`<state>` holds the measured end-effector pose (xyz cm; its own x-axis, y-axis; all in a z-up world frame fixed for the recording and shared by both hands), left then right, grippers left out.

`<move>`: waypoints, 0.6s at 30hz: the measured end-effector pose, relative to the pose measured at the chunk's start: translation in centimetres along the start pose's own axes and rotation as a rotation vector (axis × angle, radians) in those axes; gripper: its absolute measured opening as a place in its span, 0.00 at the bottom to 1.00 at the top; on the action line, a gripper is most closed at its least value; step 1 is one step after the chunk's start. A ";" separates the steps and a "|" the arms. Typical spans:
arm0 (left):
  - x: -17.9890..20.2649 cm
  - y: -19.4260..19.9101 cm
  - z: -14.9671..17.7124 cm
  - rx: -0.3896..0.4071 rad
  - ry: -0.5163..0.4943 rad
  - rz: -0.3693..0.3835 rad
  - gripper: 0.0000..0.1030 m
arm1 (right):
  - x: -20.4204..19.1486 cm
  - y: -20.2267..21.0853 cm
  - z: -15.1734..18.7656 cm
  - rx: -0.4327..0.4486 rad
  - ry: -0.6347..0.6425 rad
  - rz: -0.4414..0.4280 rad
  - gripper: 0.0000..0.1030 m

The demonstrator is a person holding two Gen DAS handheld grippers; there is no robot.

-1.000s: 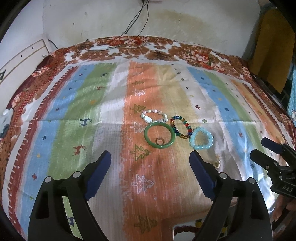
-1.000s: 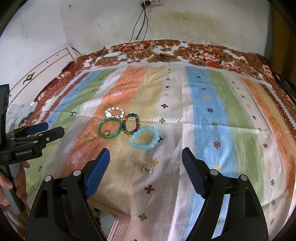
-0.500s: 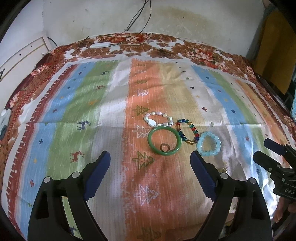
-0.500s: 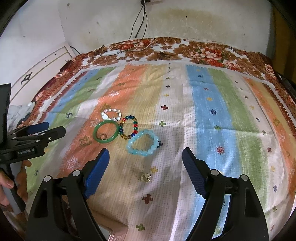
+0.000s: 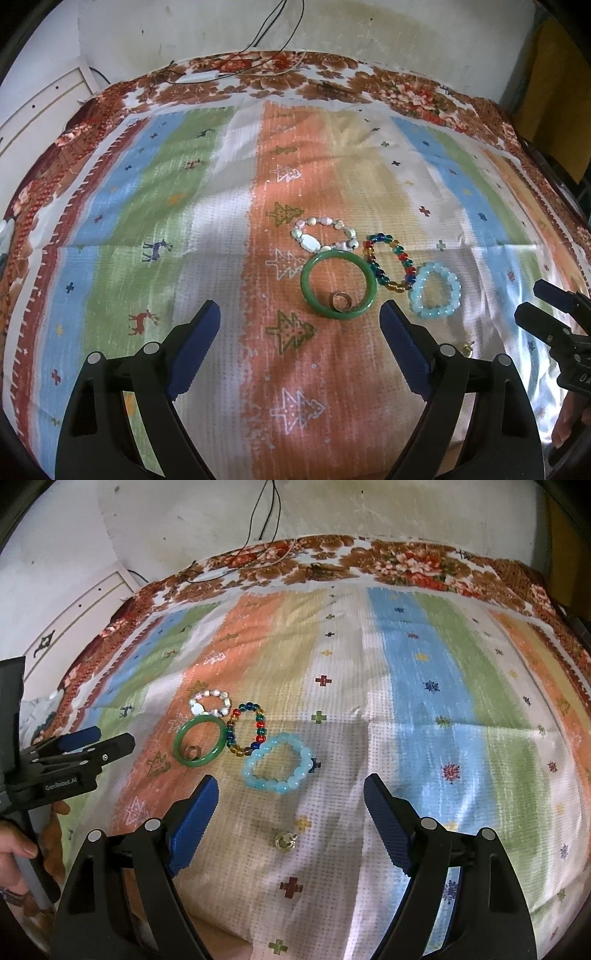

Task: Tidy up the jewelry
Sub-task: 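Move both open tools toward the green bangle and light blue bracelet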

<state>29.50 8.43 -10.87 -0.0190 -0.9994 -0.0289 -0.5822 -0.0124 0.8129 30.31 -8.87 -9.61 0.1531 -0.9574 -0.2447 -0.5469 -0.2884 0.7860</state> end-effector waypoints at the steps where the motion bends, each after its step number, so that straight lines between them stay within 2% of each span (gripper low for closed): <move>1: -0.1 -0.2 -0.1 -0.002 0.000 -0.001 0.84 | 0.1 -0.2 0.0 -0.003 -0.001 0.004 0.79; 18: -0.8 -3.9 -0.8 -0.058 0.000 -0.024 0.84 | 1.0 -3.6 -0.5 -0.049 0.004 0.048 0.79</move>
<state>32.46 9.27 -13.55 -0.0054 -0.9988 -0.0492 -0.5347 -0.0387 0.8441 32.84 -8.84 -12.42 0.1315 -0.9702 -0.2037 -0.5128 -0.2424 0.8235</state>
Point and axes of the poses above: each gripper's, at about its wrist camera, not at the fingertips, and y roughly against the way its jaws point, x to its right, z to its underside, the point moved 7 cm from there along -y, roughly the way its jaws point, and after that the axes turned 10 degrees about -y, right-handed, at the moved point
